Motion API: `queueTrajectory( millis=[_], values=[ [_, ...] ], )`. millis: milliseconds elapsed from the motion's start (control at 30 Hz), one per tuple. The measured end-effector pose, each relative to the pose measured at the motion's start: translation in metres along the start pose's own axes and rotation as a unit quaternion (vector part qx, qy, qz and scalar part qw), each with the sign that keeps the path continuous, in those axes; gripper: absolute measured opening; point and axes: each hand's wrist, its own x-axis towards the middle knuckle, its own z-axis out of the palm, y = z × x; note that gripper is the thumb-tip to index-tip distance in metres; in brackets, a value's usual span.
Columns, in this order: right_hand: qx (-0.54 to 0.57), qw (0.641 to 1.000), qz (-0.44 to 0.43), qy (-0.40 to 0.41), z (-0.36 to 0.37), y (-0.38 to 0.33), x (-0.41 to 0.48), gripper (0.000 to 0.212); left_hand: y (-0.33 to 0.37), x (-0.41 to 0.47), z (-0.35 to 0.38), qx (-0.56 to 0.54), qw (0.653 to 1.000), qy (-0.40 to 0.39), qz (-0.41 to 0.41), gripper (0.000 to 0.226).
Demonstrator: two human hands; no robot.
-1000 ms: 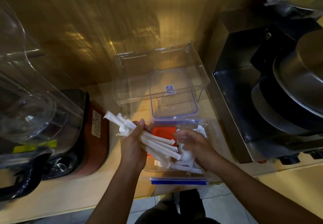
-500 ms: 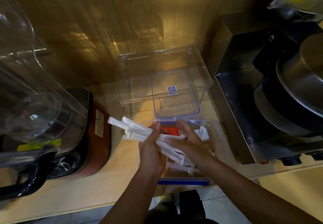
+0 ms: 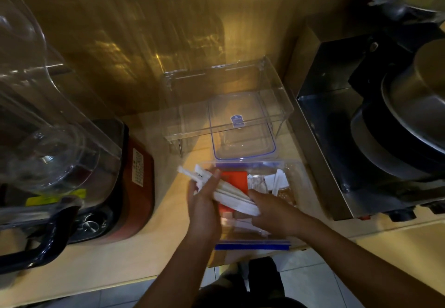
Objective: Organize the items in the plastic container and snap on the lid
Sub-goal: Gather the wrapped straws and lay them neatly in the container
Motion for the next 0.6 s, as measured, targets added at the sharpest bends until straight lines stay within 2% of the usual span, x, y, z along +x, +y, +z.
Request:
queueTrajectory(
  millis=[67, 133, 233, 300, 400, 500, 533, 600],
  values=[
    [0.003, 0.999, -0.005, -0.053, -0.006, 0.009, -0.005, 0.039, 0.013, 0.008, -0.010, 0.081, 0.993, 0.034, 0.084, 0.040],
    [-0.016, 0.995, -0.013, -0.095, -0.010, 0.016, -0.010, 0.044, 0.023, 0.012, -0.021, 0.180, 0.975, 0.003, 0.133, 0.042],
    [0.000, 0.996, -0.008, -0.087, -0.016, 0.023, -0.014, 0.049, 0.025, 0.017, -0.038, 0.306, 0.942, -0.046, 0.129, 0.020],
    [0.009, 0.998, -0.009, -0.061, -0.018, 0.026, -0.014, 0.041, 0.018, 0.016, -0.045, 0.372, 0.916, -0.073, 0.128, 0.011],
    [-0.009, 0.999, -0.017, -0.033, -0.016, 0.024, -0.014, 0.029, 0.002, 0.000, -0.043, 0.371, 0.918, -0.118, 0.073, 0.023],
    [-0.082, 0.995, -0.031, -0.040, -0.011, 0.020, -0.011, 0.034, -0.010, -0.014, -0.034, 0.347, 0.926, -0.147, -0.017, 0.046],
    [-0.102, 0.993, -0.027, -0.044, -0.008, 0.019, -0.011, 0.038, -0.012, -0.015, -0.032, 0.353, 0.926, -0.132, -0.024, 0.050],
    [-0.101, 0.993, -0.023, -0.051, -0.005, 0.019, -0.011, 0.042, -0.011, -0.014, -0.032, 0.377, 0.924, -0.045, 0.051, 0.039]
  ],
)
